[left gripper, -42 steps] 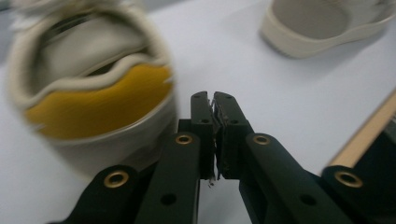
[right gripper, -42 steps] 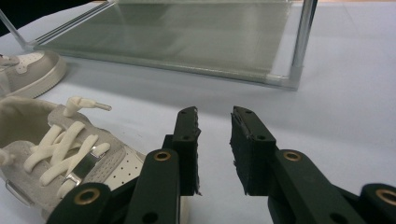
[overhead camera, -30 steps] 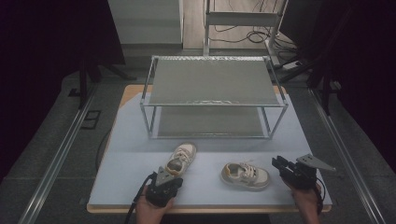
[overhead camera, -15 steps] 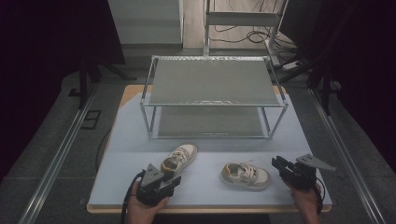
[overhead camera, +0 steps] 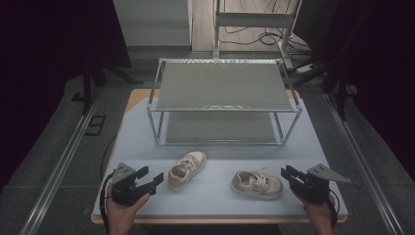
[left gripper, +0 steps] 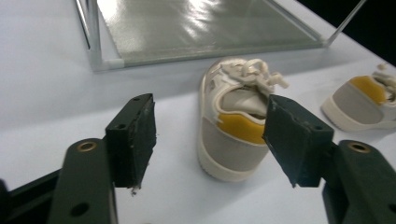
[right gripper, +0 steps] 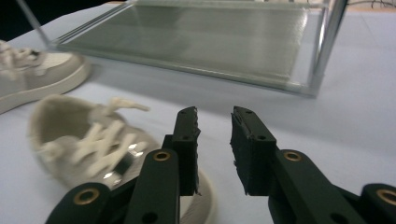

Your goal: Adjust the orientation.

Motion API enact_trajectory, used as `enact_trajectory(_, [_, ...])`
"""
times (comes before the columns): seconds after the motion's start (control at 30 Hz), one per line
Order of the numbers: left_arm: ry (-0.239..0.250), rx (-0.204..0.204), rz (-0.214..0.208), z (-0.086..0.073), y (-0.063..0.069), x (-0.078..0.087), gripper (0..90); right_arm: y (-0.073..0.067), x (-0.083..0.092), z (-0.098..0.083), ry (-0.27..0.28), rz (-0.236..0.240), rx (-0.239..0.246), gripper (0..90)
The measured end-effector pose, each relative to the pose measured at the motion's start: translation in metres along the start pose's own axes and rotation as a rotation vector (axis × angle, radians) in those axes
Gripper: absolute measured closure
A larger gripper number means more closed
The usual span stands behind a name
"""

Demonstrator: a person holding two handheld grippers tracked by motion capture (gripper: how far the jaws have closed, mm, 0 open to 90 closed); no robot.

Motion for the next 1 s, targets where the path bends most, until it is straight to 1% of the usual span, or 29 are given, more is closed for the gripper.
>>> enact_trajectory(0.03, [-0.006, -0.007, 0.005, 0.000, 0.000, -0.001, 32.0, 0.000, 0.000, 0.000, 0.000, 0.000, 0.000, 72.2])
enact_trajectory(0.07, [-0.008, -0.012, 0.007, 0.000, 0.001, -0.001, 30.6, -0.009, 0.009, 0.002, 0.013, 0.021, 0.001, 74.2])
enact_trajectory(0.13, [-0.017, -0.023, 0.002, 0.000, 0.002, -0.003, 30.4, -0.011, 0.011, 0.001, 0.015, 0.025, 0.005, 74.7])
enact_trajectory(0.17, [-0.024, -0.025, 0.001, -0.001, 0.002, -0.004, 30.1, -0.014, 0.014, 0.000, 0.011, 0.026, 0.022, 76.1])
enact_trajectory(0.2, [-0.032, -0.029, -0.001, -0.002, 0.003, -0.006, 30.0, -0.017, 0.016, -0.002, 0.005, 0.022, 0.036, 77.3])
enact_trajectory(0.23, [-0.042, -0.031, -0.006, -0.003, 0.003, -0.008, 30.0, -0.020, 0.019, -0.006, 0.000, 0.017, 0.052, 80.3])
enact_trajectory(0.27, [-0.053, -0.038, -0.008, -0.004, 0.004, -0.010, 30.0, -0.020, 0.019, -0.006, 0.000, 0.017, 0.052, 80.3])
enact_trajectory(0.37, [-0.068, -0.046, -0.021, -0.007, 0.007, -0.015, 30.0, -0.027, 0.026, -0.013, -0.010, 0.035, 0.065, 84.7])
enact_trajectory(0.4, [-0.072, -0.049, -0.021, -0.008, 0.008, -0.015, 29.9, -0.031, 0.029, -0.019, -0.021, 0.049, 0.075, 86.5])
enact_trajectory(0.43, [-0.075, -0.051, -0.020, -0.008, 0.008, -0.016, 29.9, -0.031, 0.029, -0.019, -0.021, 0.049, 0.075, 86.5])
enact_trajectory(0.47, [-0.077, -0.052, -0.017, -0.009, 0.008, -0.016, 29.9, -0.033, 0.030, -0.022, -0.027, 0.050, 0.085, 86.7])
enact_trajectory(0.5, [-0.077, -0.050, -0.010, -0.009, 0.009, -0.017, 30.0, -0.037, 0.028, -0.030, -0.046, 0.048, 0.103, 86.9])
enact_trajectory(0.53, [-0.077, -0.049, 0.000, -0.009, 0.009, -0.019, 30.1, -0.039, 0.027, -0.034, -0.054, 0.050, 0.114, 86.9])
enact_trajectory(0.57, [-0.073, -0.051, 0.006, -0.009, 0.011, -0.020, 30.1, -0.039, 0.027, -0.034, -0.054, 0.050, 0.114, 86.9])
enact_trajectory(0.6, [-0.070, -0.055, 0.005, -0.008, 0.014, -0.021, 30.5, -0.043, 0.023, -0.039, -0.070, 0.057, 0.125, 86.9])
enact_trajectory(0.67, [-0.078, -0.069, -0.008, -0.008, 0.019, -0.022, 30.1, -0.049, 0.022, -0.041, -0.078, 0.078, 0.125, 86.9])
enact_trajectory(0.7, [-0.080, -0.075, -0.008, -0.008, 0.020, -0.022, 30.1, -0.049, 0.022, -0.041, -0.078, 0.078, 0.125, 86.9])
enact_trajectory(0.77, [-0.077, -0.073, -0.006, -0.007, 0.019, -0.021, 30.0, -0.055, 0.023, -0.045, -0.088, 0.108, 0.118, 86.9])
enact_trajectory(0.8, [-0.076, -0.068, -0.004, -0.007, 0.018, -0.020, 30.0, -0.058, 0.024, -0.048, -0.100, 0.125, 0.116, 87.0])
enact_trajectory(0.9, [-0.073, -0.060, 0.003, -0.006, 0.015, -0.017, 30.0, -0.060, 0.019, -0.059, -0.151, 0.126, 0.121, 88.0])
enact_trajectory(0.93, [-0.070, -0.058, 0.004, -0.006, 0.014, -0.016, 30.0, -0.058, 0.015, -0.065, -0.186, 0.121, 0.116, 88.4])
enact_trajectory(0.97, [-0.068, -0.059, 0.005, -0.005, 0.013, -0.015, 30.0, -0.058, 0.015, -0.065, -0.186, 0.121, 0.116, 88.4])
enact_trajectory(1.0, [-0.065, -0.055, 0.007, -0.005, 0.012, -0.014, 29.9, -0.052, 0.011, -0.070, -0.213, 0.101, 0.107, 88.4])
Point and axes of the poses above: each handheld gripper's, and its own axes: x roughly backward along the jaws, z roughly out of its top, y roughly to its right, the point moved 10 cm from there along -x, roughly forward along the jaws, and after that the axes turned 8 degrees about -x, right-handed, at the moved point
